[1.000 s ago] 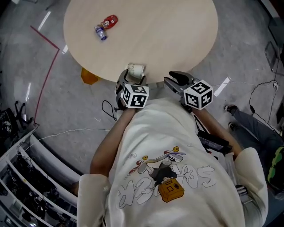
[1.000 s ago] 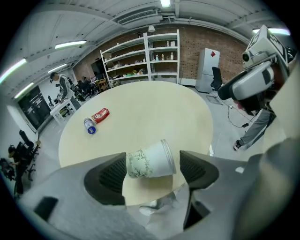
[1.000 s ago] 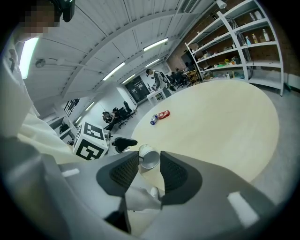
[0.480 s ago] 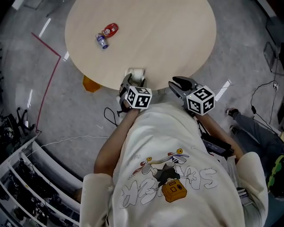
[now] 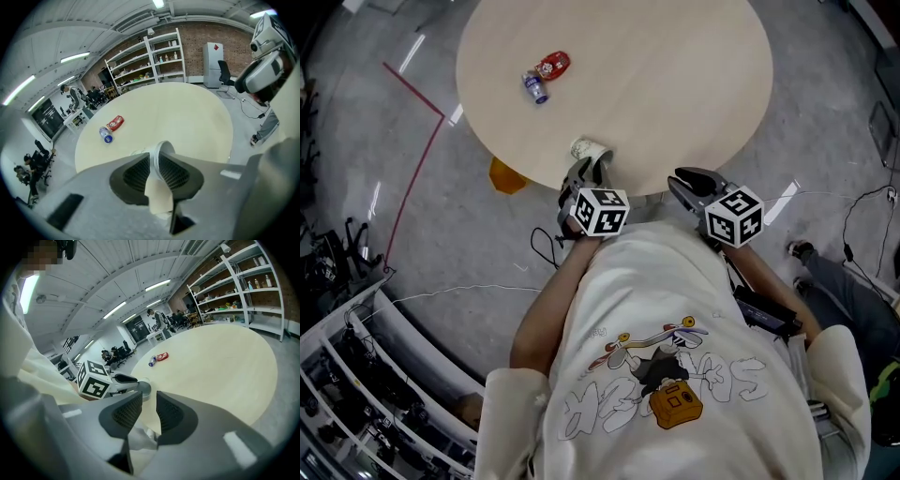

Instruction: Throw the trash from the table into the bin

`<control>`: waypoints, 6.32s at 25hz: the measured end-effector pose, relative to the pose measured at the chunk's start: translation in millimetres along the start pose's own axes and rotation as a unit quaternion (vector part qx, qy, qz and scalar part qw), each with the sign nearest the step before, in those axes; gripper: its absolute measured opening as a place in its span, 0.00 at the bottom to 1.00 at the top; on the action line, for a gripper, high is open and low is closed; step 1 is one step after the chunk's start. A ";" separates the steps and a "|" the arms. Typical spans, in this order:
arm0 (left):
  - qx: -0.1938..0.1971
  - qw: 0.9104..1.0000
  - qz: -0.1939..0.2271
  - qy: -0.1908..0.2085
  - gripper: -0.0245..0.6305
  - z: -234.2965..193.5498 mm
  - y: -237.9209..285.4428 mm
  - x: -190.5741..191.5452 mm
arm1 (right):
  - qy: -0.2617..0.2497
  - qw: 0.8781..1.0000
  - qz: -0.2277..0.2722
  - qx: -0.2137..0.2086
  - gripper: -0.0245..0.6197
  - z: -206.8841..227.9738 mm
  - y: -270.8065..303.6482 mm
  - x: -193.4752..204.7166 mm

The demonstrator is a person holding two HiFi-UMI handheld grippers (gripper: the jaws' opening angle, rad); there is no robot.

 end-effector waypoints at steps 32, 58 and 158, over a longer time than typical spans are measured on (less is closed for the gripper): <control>-0.023 0.970 0.045 -0.237 0.07 -61.3 -88.5 15.4 | -0.027 0.997 -0.033 -0.057 0.05 -61.8 43.1 -24.5; -0.045 0.938 0.082 -0.334 0.07 -261.6 -132.6 112.3 | -0.103 0.985 -0.081 -0.115 0.05 -213.0 221.0 -39.4; -0.092 0.882 0.079 -0.456 0.05 -318.9 -123.9 215.1 | -0.161 0.970 -0.116 -0.143 0.05 -287.9 393.1 16.9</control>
Point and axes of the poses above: the fingertips, and each gripper's own axes: y forward along the fingers, z to its right, x out of its underside, the point moved 1 cm from there along -y, backward along the fingers, and after that the axes turned 9 degrees about z, right-handed, at the moved point
